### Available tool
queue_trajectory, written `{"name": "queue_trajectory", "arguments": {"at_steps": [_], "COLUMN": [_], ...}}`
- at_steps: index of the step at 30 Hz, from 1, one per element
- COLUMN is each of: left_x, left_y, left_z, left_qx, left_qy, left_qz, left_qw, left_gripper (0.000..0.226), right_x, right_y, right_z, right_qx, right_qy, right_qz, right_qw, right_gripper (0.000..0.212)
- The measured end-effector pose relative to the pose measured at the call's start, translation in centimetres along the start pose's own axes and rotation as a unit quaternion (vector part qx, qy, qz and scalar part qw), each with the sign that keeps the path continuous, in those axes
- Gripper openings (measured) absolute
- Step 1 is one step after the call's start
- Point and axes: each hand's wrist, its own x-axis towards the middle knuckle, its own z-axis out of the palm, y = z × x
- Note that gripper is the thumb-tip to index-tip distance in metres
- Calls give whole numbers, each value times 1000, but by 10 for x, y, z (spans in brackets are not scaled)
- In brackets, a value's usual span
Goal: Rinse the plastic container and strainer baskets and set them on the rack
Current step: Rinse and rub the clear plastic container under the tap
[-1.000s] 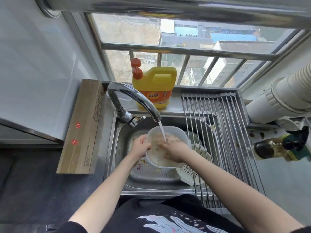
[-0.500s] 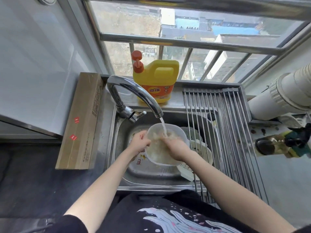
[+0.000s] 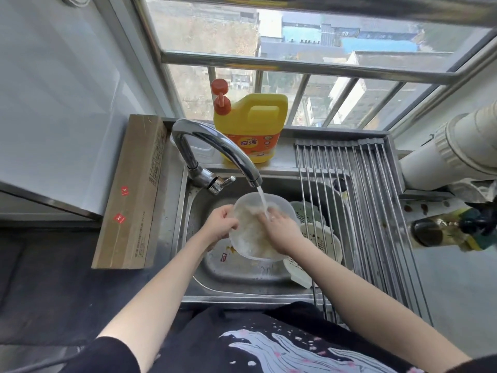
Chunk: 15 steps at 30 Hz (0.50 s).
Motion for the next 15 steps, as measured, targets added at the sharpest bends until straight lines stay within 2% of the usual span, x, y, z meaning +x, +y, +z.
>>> {"name": "queue_trajectory", "arguments": {"at_steps": [1, 4, 5, 7, 8, 11, 12, 14, 15], "left_x": [0, -2, -4, -4, -4, -7, -8, -6, -4], "left_y": [-1, -1, 1, 1, 1, 0, 0, -1, -2], "left_z": [2, 6, 7, 8, 8, 6, 5, 1, -1], "left_qx": [-12, -29, -38, -48, -50, -51, -49, -51, -53], "left_qy": [3, -5, -8, -3, -1, -6, -8, -4, -1], "left_qz": [-7, -22, -27, -31, -33, -40, -40, -33, -30], "left_qw": [1000, 999, 999, 998, 998, 998, 998, 998, 998], "left_gripper": [31, 35, 34, 34, 35, 36, 35, 36, 35], "right_x": [0, -4, -1, 5, 4, 0, 3, 7, 6], "right_y": [-4, -10, -3, 3, -1, -16, -10, -4, -7], "right_z": [-2, -6, -7, -7, -6, -2, -2, -7, -9], "right_qx": [6, -10, -26, -39, -38, -32, -29, -35, -29], "right_qy": [-5, -72, -67, -34, -43, -117, -101, -38, -45], "right_qz": [15, -89, -98, -28, -6, -69, -75, -31, -24], "right_qw": [1000, 993, 993, 998, 998, 990, 992, 998, 998], "right_gripper": [69, 65, 67, 67, 65, 61, 63, 67, 65]}}
